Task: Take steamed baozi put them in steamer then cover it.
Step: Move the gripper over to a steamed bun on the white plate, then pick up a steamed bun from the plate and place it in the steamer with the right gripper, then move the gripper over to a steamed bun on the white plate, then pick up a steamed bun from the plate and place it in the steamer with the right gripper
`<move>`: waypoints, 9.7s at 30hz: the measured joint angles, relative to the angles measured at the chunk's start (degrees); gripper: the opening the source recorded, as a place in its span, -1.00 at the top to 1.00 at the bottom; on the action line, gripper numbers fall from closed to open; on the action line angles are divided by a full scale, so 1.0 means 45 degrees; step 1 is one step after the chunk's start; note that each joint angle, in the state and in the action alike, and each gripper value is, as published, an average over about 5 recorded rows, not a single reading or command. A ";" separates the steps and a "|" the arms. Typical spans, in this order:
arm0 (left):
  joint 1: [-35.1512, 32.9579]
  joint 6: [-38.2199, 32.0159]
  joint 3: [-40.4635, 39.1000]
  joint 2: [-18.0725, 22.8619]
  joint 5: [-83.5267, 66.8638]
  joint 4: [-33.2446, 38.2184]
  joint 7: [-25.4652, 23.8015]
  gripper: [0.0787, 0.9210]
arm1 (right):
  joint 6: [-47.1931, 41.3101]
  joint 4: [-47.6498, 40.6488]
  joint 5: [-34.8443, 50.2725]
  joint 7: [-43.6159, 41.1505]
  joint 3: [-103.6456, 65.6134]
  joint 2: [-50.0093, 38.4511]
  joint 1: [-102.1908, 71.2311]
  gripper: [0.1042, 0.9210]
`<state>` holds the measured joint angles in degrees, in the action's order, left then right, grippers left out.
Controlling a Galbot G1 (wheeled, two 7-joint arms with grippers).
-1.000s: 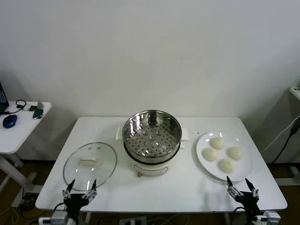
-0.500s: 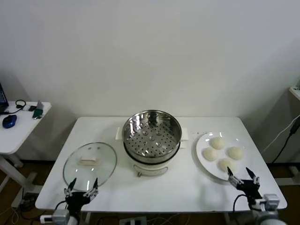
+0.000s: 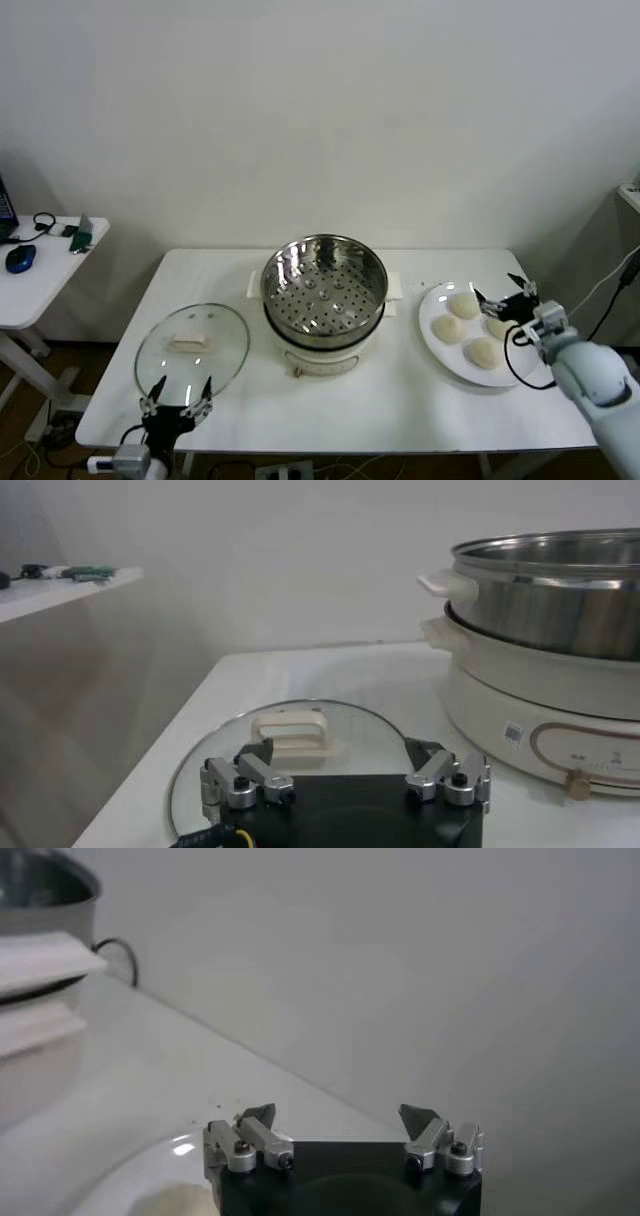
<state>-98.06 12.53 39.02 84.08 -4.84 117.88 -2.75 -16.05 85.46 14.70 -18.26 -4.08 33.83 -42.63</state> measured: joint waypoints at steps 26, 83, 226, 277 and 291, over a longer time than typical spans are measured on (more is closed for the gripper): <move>-0.0447 -0.0430 0.0205 0.0177 0.0140 -0.0040 0.0000 -0.77 | 0.4507 -0.8434 -0.2377 -0.9715 1.3196 0.2051 1.2363 -0.76; -0.0319 -0.0451 0.0060 0.0271 0.0143 -0.0571 0.0096 -0.77 | 0.6422 -1.4476 -0.5440 -1.0219 1.1363 0.6366 1.1204 -0.28; -0.0433 -0.0904 0.0041 0.0502 0.0611 -0.0681 0.0515 -0.77 | 0.1622 -0.6674 0.1656 -0.6975 1.9481 0.3456 1.3393 -0.61; -0.0152 -0.0709 0.0005 0.0327 0.0515 -0.0707 0.0572 -0.77 | 0.0277 -0.3996 0.7374 -0.7350 2.2121 0.9796 2.0252 -0.34; -0.0229 -0.0808 -0.0007 0.0362 0.0516 -0.0797 0.0594 -0.77 | -0.0056 -0.5274 0.6397 -0.6365 2.2066 1.1185 1.8190 -0.36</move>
<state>-99.10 8.90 38.99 85.71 -2.52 114.30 -0.07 -16.30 61.72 43.49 -46.90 95.22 84.16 39.22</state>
